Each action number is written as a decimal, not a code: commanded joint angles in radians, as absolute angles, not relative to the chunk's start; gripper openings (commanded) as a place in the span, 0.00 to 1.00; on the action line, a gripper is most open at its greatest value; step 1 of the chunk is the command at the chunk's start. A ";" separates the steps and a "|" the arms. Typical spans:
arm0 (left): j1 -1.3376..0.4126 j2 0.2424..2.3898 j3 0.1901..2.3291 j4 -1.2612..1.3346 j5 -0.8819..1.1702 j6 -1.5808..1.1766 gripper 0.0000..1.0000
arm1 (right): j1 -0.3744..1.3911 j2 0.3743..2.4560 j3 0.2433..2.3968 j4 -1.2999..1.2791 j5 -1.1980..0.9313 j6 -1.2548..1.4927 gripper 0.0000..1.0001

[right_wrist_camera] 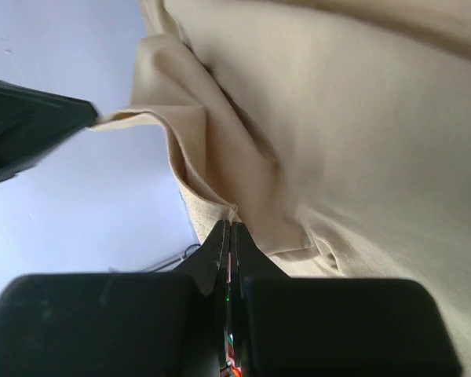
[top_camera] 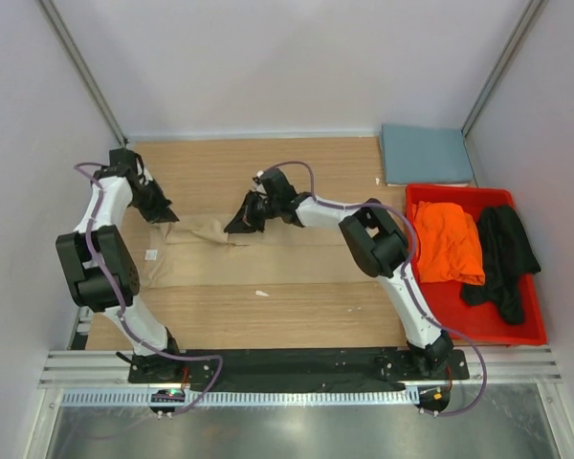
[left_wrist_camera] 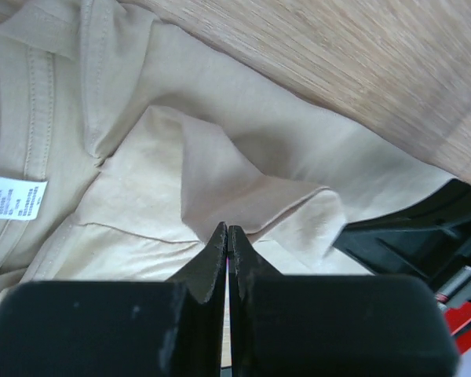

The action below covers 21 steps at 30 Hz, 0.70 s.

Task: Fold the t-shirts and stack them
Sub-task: Fold the tshirt

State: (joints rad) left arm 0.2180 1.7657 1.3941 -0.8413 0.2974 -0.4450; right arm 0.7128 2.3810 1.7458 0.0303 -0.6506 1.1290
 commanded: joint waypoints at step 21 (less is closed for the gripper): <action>0.236 1.391 1.043 -0.966 0.060 -0.489 0.00 | 0.790 2.233 1.568 0.077 -0.701 1.051 0.01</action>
